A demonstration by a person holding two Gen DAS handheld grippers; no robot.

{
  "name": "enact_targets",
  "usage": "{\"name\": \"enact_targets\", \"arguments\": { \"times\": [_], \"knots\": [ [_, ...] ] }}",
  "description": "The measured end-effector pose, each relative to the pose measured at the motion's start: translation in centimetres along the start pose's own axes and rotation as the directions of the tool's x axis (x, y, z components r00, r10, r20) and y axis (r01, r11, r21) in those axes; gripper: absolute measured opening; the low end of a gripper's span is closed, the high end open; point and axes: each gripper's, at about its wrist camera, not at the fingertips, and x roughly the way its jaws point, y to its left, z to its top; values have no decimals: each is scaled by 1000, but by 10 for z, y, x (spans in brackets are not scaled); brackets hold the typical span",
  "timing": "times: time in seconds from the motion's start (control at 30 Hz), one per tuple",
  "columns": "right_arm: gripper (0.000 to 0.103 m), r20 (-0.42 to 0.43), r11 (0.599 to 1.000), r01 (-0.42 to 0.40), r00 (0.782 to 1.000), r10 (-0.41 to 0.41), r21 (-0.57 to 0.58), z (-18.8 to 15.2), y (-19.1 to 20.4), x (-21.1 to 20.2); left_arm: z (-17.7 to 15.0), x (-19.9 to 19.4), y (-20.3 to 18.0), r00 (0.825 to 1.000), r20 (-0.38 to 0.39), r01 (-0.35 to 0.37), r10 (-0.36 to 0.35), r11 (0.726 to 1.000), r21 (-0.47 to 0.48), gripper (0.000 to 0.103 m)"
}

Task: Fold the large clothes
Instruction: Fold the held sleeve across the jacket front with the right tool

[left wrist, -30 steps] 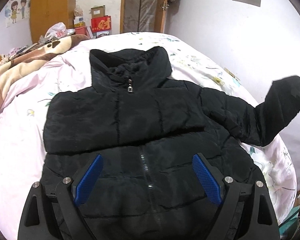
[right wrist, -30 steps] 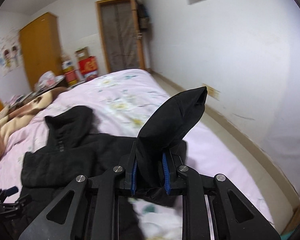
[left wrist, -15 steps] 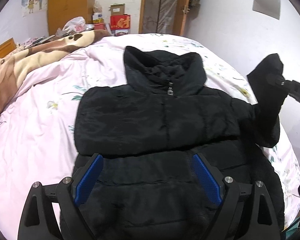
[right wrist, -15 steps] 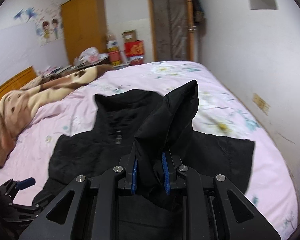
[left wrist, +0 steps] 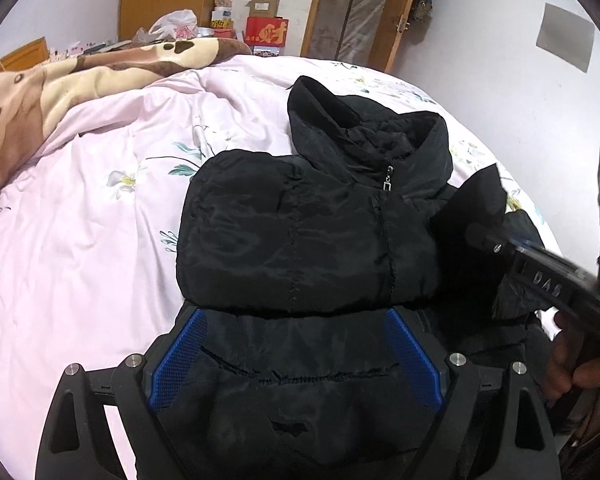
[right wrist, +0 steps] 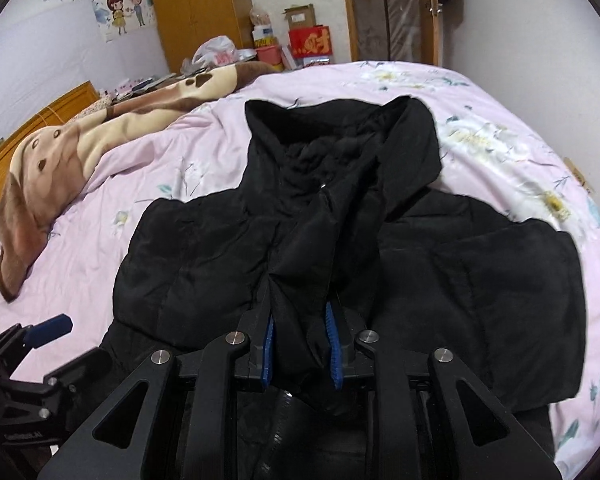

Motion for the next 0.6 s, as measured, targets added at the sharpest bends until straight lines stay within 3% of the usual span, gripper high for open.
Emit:
{"name": "enact_targets", "arguments": {
  "times": [0.13,0.2,0.27,0.43,0.6],
  "knots": [
    [38,19,999,-33,999,33,0,1,-3,-12,4,3,2,1000,-2,14,-14,1000,-19,91],
    [56,40,998,-55,998,54,17,2,-6,-21,6,3,0,999,-2,35,-35,999,-24,91],
    [66,70,997,-75,995,73,34,1,-14,-35,8,4,-3,998,-4,64,-65,997,-40,91],
    [68,110,995,-73,992,66,61,-8,-39,-67,15,13,-16,990,-19,139,-141,987,-83,91],
    [68,104,996,67,992,-73,62,-26,-67,-75,22,34,-42,990,-57,131,-132,991,-24,91]
  ]
}}
